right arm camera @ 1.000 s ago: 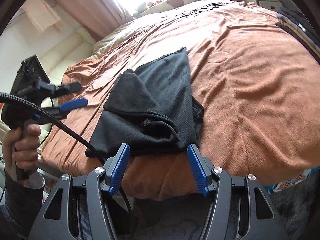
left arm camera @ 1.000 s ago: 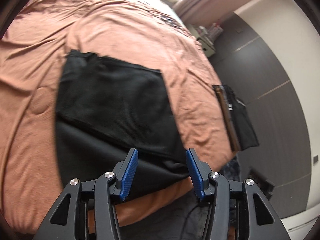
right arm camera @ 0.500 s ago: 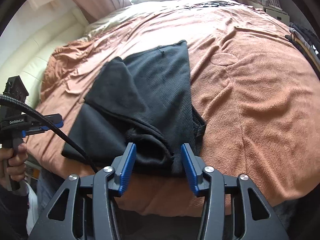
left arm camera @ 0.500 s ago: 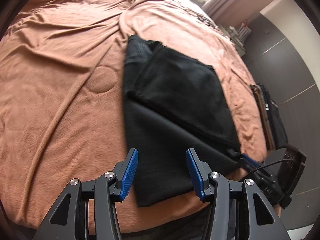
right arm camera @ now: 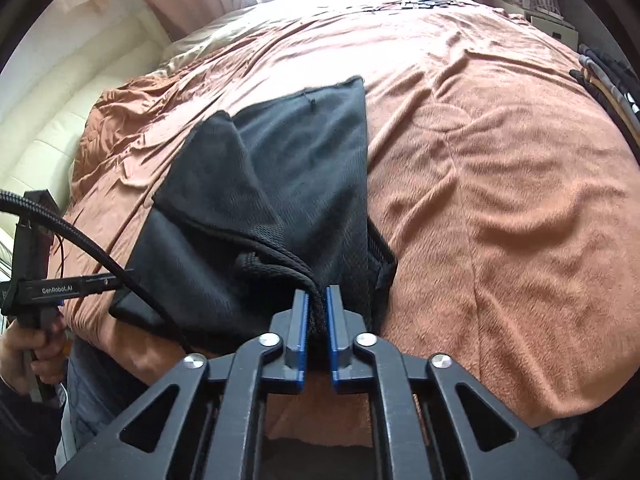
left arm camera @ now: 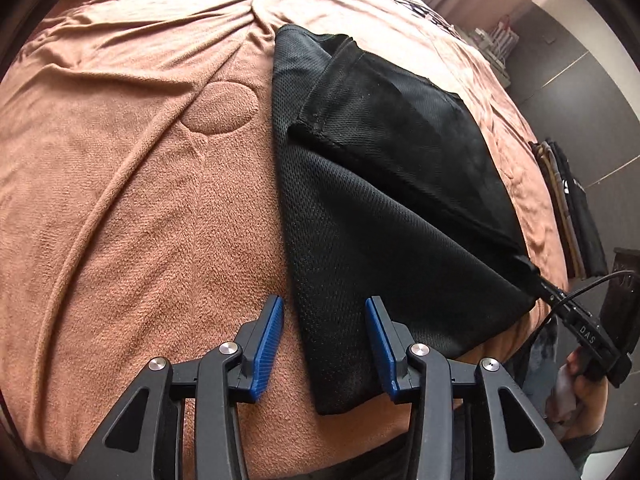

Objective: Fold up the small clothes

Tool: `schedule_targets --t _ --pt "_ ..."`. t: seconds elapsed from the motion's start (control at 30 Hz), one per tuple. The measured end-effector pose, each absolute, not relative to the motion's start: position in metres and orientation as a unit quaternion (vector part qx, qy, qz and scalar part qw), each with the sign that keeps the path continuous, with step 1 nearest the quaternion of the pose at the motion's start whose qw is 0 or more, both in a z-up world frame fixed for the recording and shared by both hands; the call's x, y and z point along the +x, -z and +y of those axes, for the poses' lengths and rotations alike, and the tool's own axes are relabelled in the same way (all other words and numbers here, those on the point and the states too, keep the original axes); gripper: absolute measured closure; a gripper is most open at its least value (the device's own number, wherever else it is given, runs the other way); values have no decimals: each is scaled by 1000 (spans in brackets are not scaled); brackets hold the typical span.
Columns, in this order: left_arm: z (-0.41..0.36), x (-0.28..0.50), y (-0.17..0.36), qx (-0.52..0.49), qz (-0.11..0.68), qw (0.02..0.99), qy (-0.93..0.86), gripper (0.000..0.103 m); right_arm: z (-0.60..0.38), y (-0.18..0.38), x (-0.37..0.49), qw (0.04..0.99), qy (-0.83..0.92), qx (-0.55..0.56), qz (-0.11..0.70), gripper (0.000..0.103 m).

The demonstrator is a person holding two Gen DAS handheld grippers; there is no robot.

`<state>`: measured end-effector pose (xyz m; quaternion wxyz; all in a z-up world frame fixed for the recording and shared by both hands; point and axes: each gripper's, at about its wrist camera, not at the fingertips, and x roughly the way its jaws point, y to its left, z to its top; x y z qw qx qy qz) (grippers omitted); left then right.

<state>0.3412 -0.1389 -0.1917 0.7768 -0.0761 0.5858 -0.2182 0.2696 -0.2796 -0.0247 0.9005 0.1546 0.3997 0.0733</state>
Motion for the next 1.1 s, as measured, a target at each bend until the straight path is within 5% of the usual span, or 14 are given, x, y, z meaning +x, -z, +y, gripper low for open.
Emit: schedule_targets --t 0.57,0.73,1.1 --pt "-155 343 192 -46 575 790 205 61 -294 31 242 897 -53 157 410 98" --pt "-143 345 192 -77 577 786 210 63 -292 16 246 901 -16 134 412 49" --pt "-127 363 185 -140 553 790 225 63 -230 -11 284 901 -69 25 428 43"
